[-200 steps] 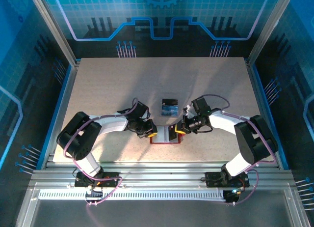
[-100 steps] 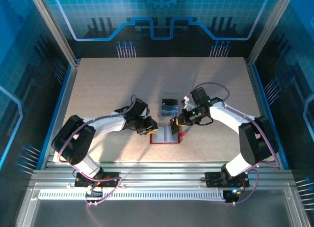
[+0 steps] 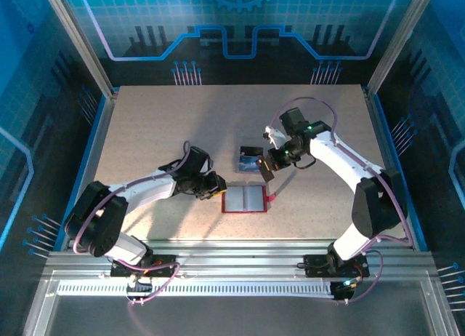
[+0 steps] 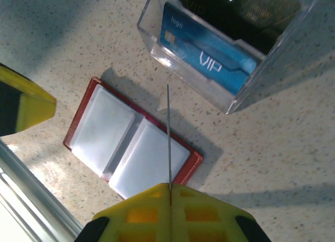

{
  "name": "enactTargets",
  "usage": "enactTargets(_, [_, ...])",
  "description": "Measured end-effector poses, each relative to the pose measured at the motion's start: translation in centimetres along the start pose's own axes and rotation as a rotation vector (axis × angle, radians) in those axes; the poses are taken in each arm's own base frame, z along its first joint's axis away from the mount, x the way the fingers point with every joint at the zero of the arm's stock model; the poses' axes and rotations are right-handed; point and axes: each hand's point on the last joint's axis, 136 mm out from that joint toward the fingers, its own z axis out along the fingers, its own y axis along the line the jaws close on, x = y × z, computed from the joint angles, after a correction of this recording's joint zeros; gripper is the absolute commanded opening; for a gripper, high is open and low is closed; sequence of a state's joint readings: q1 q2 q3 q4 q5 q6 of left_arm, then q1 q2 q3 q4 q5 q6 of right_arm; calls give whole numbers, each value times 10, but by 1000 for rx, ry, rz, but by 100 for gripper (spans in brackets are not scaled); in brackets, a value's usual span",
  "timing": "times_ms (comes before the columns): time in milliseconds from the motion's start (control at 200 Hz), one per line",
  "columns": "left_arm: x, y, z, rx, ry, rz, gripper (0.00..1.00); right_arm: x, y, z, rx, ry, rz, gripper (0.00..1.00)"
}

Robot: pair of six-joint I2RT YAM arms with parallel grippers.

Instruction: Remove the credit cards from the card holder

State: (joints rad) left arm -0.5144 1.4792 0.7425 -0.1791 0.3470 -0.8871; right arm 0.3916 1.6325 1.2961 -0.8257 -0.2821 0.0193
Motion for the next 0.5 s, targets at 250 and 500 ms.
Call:
enactTargets(250, [-2, 4, -12, 11, -28, -10, 22, -18, -5, -8, 45, 0, -191, 3])
enactTargets(500, [-4, 11, -21, 11, -53, -27, 22, -54, -14, -17, 104, 8, -403, 3])
